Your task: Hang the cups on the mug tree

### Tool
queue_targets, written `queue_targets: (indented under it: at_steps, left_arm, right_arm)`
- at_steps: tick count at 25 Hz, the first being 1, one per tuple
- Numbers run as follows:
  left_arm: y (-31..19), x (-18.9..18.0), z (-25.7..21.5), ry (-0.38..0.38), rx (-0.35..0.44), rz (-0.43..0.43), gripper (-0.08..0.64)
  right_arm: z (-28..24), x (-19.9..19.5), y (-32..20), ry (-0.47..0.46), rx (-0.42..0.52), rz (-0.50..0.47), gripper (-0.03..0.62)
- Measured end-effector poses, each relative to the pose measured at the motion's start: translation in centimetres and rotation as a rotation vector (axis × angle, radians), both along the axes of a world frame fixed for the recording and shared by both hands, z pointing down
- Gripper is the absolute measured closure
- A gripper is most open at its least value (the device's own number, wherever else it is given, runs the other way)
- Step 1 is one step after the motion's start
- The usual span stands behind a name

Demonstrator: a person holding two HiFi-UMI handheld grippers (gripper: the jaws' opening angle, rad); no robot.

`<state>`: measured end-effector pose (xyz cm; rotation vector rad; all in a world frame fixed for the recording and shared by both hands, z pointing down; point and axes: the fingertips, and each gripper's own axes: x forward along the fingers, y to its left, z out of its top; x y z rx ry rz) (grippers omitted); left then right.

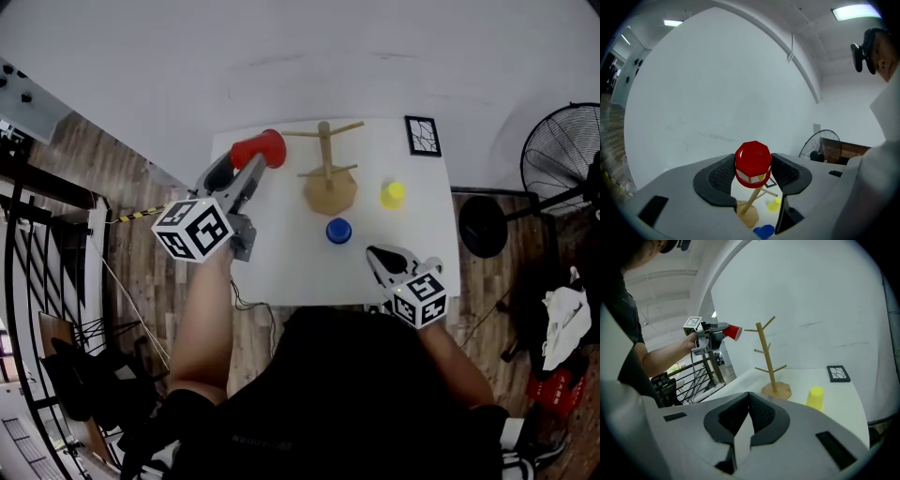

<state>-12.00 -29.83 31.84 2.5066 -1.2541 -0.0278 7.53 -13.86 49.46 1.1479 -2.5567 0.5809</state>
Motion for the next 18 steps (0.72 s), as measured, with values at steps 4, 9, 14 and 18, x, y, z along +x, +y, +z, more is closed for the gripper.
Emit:
queue_targets:
  at_steps: [4,9,14,18]
  left_arm:
    - [-1.2,1.1,0.1,-0.025,-0.010,0.016,0.310]
    - [-2.5,2.8,0.8,-0.042,-0.032,0.039,0.310]
    - [-3.2,4.2,1.5,-0.051,-0.046,0.061,0.310]
    - [-3.5,5.2,2.2,-0.064,-0.059,0.080,0.310]
  right_arm:
    - [-0.2,0.4,-0.2,-0.001,0.007,0.009,0.586]
    - [-0.3,1.0,-0.1,-0.002,0.016,0.029,0.586]
    - [-0.4,1.9,0.1,-0.002,0.014,0.057,0.586]
    - [-0.3,2.4,0.3,-0.002,0.013,0.074,0.586]
